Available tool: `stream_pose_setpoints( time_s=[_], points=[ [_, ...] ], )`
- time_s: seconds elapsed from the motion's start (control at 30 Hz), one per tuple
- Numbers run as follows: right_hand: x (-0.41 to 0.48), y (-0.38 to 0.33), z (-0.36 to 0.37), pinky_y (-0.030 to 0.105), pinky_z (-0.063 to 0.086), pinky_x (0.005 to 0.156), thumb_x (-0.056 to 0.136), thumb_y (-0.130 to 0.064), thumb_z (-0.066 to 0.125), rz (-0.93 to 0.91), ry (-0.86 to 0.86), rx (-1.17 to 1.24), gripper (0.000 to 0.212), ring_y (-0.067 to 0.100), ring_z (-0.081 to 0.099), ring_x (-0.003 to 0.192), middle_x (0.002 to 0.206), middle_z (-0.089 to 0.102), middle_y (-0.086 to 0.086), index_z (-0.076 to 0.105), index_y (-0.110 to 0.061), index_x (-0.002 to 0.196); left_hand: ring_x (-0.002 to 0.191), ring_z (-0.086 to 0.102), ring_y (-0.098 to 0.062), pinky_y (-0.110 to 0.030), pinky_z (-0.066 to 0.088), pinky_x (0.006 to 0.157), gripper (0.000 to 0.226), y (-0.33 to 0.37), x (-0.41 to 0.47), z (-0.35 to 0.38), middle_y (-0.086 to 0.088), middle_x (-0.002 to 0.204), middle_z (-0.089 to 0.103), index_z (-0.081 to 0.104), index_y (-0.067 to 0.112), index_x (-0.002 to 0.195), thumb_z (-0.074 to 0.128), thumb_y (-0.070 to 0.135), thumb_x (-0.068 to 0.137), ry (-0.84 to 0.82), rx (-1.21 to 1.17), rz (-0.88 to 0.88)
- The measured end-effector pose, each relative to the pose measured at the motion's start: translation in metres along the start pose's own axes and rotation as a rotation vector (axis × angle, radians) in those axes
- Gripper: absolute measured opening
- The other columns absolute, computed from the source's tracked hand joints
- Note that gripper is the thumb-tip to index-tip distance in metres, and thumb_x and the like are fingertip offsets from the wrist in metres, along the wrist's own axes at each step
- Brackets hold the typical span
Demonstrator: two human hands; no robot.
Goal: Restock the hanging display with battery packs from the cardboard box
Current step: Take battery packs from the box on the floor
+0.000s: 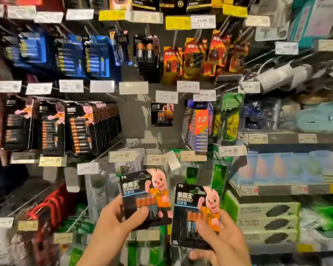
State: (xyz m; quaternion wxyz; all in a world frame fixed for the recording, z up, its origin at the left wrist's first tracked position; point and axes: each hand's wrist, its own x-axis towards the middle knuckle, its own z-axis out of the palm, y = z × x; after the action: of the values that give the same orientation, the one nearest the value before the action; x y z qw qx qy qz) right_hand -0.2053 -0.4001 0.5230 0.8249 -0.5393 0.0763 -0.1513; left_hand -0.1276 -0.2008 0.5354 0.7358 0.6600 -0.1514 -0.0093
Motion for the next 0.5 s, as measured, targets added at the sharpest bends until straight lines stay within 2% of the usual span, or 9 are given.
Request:
stream_pose_setpoints(
  time_s=[0.03, 0.07, 0.13, 0.2, 0.37, 0.5],
  points=[
    [0.018, -0.01, -0.001, 0.031, 0.055, 0.044, 0.083, 0.011, 0.068, -0.03, -0.031, 0.002, 0.032, 0.027, 0.075, 0.071, 0.088, 0.078, 0.012, 0.069, -0.008, 0.109, 0.1, 0.075, -0.024, -0.04, 0.055, 0.093, 0.049, 0.014, 0.018, 0.0, -0.009, 0.104, 0.079, 0.072, 0.012, 0.113, 0.092, 0.019, 0.069, -0.006, -0.002, 0.025],
    [0.04, -0.019, 0.005, 0.033, 0.055, 0.041, 0.084, 0.009, 0.068, -0.072, 0.019, -0.023, 0.031, 0.031, 0.074, 0.071, 0.091, 0.077, 0.013, 0.069, -0.009, 0.11, 0.104, 0.074, -0.025, -0.043, 0.052, 0.097, 0.046, 0.018, 0.041, -0.004, -0.008, 0.107, 0.078, 0.07, 0.013, 0.115, 0.088, 0.019, 0.073, -0.002, -0.018, 0.063],
    [0.078, -0.027, 0.018, 0.032, 0.054, 0.039, 0.086, 0.008, 0.066, -0.155, 0.055, -0.018, 0.029, 0.029, 0.074, 0.068, 0.091, 0.078, 0.013, 0.069, -0.009, 0.109, 0.108, 0.073, -0.025, -0.045, 0.047, 0.103, 0.038, 0.03, 0.083, -0.01, -0.007, 0.111, 0.078, 0.068, 0.012, 0.119, 0.073, 0.018, 0.081, -0.08, -0.082, 0.066],
    [0.115, -0.034, 0.031, 0.031, 0.055, 0.041, 0.087, 0.007, 0.066, -0.206, 0.089, -0.055, 0.028, 0.025, 0.075, 0.07, 0.091, 0.078, 0.01, 0.069, -0.011, 0.109, 0.111, 0.071, -0.026, -0.048, 0.045, 0.107, 0.038, 0.043, 0.123, -0.014, -0.008, 0.114, 0.077, 0.067, 0.012, 0.121, 0.07, 0.019, 0.083, -0.129, -0.087, 0.065],
    [0.194, -0.044, 0.057, 0.034, 0.06, 0.052, 0.09, -0.002, 0.07, -0.253, 0.1, -0.123, 0.031, 0.026, 0.074, 0.097, 0.1, 0.078, 0.002, 0.069, -0.02, 0.115, 0.116, 0.068, -0.034, -0.048, 0.046, 0.109, 0.036, 0.079, 0.212, -0.011, -0.019, 0.118, 0.073, 0.067, -0.001, 0.12, 0.066, 0.012, 0.086, -0.205, -0.182, 0.096],
    [0.229, -0.041, 0.078, 0.037, 0.062, 0.056, 0.091, -0.003, 0.071, -0.266, 0.115, -0.16, 0.031, 0.023, 0.073, 0.098, 0.098, 0.077, -0.002, 0.07, -0.025, 0.113, 0.113, 0.07, -0.029, -0.037, 0.054, 0.096, 0.036, 0.105, 0.256, 0.0, -0.017, 0.119, 0.073, 0.066, -0.004, 0.12, 0.061, 0.01, 0.088, -0.314, -0.267, 0.064]
  ],
)
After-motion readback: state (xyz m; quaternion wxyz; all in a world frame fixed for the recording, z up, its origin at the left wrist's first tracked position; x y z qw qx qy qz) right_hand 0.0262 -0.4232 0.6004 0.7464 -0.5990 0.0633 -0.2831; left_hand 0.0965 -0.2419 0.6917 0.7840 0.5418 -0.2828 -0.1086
